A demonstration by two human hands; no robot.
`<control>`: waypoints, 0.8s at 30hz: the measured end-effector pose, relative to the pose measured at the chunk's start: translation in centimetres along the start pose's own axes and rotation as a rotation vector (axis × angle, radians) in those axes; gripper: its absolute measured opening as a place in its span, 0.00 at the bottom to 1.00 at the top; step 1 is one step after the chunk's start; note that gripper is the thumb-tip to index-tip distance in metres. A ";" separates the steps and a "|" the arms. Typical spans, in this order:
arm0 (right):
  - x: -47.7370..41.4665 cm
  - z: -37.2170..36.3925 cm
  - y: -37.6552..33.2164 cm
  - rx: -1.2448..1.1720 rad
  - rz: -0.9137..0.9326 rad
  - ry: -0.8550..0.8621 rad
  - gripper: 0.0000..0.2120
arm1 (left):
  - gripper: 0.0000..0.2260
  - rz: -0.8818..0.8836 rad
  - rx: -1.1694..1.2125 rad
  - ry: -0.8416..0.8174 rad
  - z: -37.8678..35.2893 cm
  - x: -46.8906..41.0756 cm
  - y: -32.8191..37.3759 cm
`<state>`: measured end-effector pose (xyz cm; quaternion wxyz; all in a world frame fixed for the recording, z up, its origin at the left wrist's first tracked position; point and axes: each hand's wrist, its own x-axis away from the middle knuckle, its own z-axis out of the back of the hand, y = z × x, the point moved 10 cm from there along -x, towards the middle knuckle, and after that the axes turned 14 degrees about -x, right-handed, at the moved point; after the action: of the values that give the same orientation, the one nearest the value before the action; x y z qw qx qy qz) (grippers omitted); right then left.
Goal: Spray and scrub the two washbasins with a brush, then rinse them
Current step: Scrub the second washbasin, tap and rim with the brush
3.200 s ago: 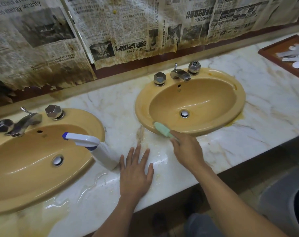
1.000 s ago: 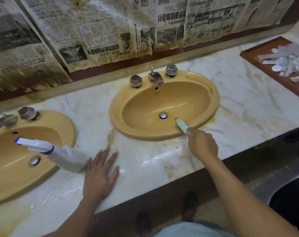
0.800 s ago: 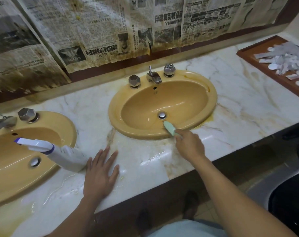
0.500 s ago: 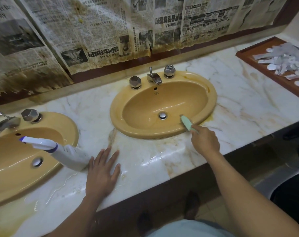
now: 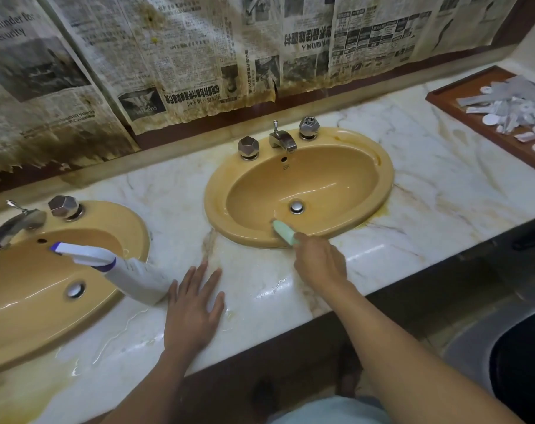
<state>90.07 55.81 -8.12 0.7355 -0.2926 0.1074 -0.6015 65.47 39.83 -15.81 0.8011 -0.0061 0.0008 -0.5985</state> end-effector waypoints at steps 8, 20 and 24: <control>0.4 -1.4 -2.4 0.013 0.029 0.059 0.19 | 0.25 -0.014 0.018 0.003 0.0 -0.2 -0.2; 0.2 5.4 7.8 -0.064 -0.207 0.357 0.16 | 0.25 -0.007 0.041 0.007 0.2 -0.2 -0.4; -0.2 2.3 3.5 -0.098 -0.048 0.249 0.15 | 0.25 -0.006 0.024 -0.002 0.1 -0.2 -0.3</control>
<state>94.10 57.10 -8.27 0.6868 -0.2539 0.2200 -0.6446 65.10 39.94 -15.73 0.7993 0.0029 -0.0073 -0.6009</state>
